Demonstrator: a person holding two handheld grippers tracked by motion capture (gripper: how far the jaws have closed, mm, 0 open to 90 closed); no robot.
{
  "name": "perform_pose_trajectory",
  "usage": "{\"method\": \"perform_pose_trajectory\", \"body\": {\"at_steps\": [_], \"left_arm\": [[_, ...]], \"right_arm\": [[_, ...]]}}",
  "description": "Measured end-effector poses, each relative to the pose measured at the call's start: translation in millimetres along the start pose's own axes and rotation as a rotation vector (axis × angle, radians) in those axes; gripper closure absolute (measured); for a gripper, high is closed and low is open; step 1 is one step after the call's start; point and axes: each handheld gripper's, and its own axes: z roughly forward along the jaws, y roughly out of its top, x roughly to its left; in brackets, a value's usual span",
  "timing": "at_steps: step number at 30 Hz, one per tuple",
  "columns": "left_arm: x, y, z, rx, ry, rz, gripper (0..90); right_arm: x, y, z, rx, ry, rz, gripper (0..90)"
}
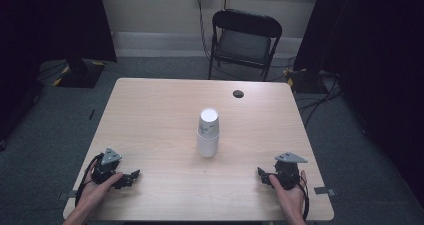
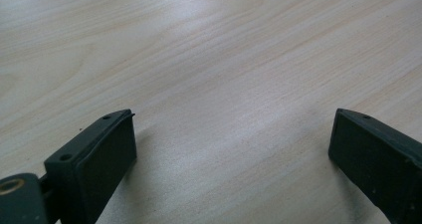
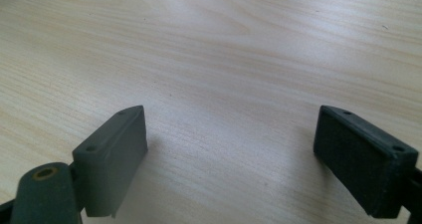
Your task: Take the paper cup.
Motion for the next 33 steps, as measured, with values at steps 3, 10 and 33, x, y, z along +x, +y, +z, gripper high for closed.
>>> {"method": "perform_pose_trajectory", "body": {"at_steps": [3, 10, 33], "left_arm": [[-0.1, 0.1, 0.1, 0.004, -0.002, 0.002, 3.2], [-0.6, 0.1, 0.2, 0.004, -0.003, 0.002, 2.5], [-0.6, 0.1, 0.3, 0.005, -0.003, 0.002, 2.0]], "right_arm": [[0.2, 0.0, 0.1, 0.000, -0.001, -0.001, 13.0], [0.8, 1.1, -2.2, -0.008, 0.037, 0.044, 15.2], [35.8, 37.4, -22.6, -0.146, 0.193, -0.099, 25.8]]}}
